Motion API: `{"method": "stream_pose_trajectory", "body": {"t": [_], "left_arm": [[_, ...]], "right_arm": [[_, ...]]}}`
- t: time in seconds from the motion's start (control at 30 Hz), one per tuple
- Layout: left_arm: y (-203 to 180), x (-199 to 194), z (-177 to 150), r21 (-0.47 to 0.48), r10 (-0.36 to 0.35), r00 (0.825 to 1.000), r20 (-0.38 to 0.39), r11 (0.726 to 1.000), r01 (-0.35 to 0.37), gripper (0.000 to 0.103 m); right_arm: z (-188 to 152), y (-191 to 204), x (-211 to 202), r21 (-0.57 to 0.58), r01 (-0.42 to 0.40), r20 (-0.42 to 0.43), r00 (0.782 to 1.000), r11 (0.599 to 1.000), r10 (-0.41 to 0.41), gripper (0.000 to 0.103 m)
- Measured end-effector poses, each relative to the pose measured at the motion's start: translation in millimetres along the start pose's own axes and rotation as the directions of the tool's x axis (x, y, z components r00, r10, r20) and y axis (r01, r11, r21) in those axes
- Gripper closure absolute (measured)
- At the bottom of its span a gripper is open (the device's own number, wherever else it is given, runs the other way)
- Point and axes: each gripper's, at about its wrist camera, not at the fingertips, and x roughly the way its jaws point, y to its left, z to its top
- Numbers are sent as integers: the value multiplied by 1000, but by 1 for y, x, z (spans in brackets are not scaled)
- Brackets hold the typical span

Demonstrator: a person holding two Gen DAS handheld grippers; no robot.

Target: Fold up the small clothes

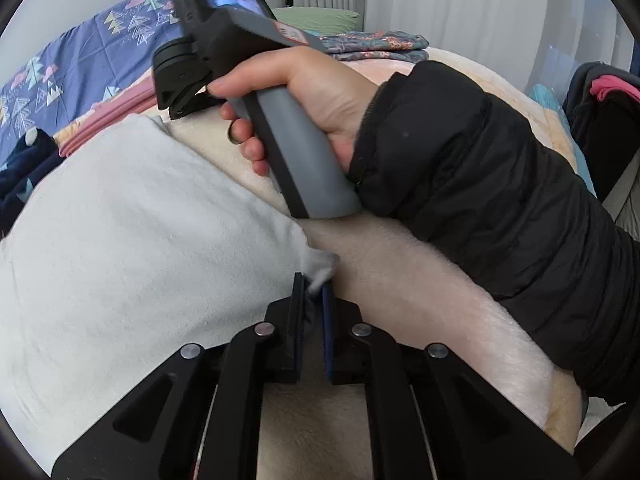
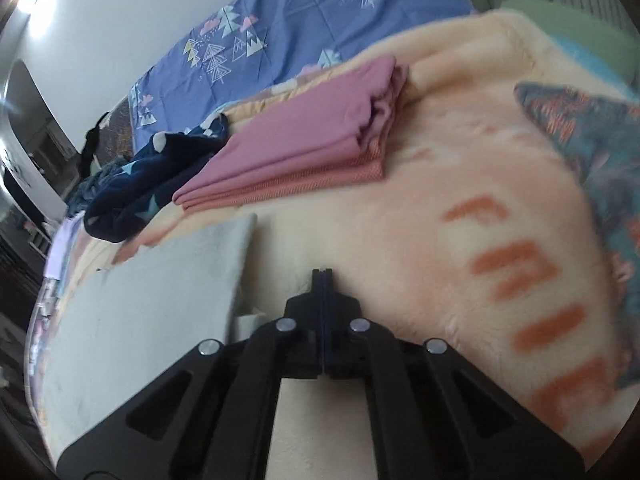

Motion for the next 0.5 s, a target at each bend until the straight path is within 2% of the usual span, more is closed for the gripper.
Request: {"method": "stream_pose_trajectory", "body": {"t": [0.1,0.2,0.23,0.37,0.43,0.47,0.5], "left_arm": [[9,-11,-1,-59,-34,999,11,998,35,92],[17,-38,-10,-136,-49,998,31,989,53,74],[22,-55,-18,-160,-34,998,54,986,43,70],[52,-117,-65,-247,72,991,114,968,-42,67],[79,-153,-104,-343,170,978,117,932,-121,61],[92,-170,-126,-397,221,969,113,904,-160,61],[108,-192,-152,-466,277,955,108,863,-197,61]], "right_arm": [[-4,-12,-4,34,-80,14,997,996,80,103],[-4,-18,-4,73,-132,32,991,989,130,103],[-5,-20,-5,77,-137,35,990,988,135,103],[-5,-16,-4,83,-120,30,993,989,118,103],[-5,-15,-3,99,-116,17,993,988,115,103],[-5,-16,-4,105,-120,-1,993,987,121,103],[-5,-16,-6,114,-119,-19,992,986,122,103]]}}
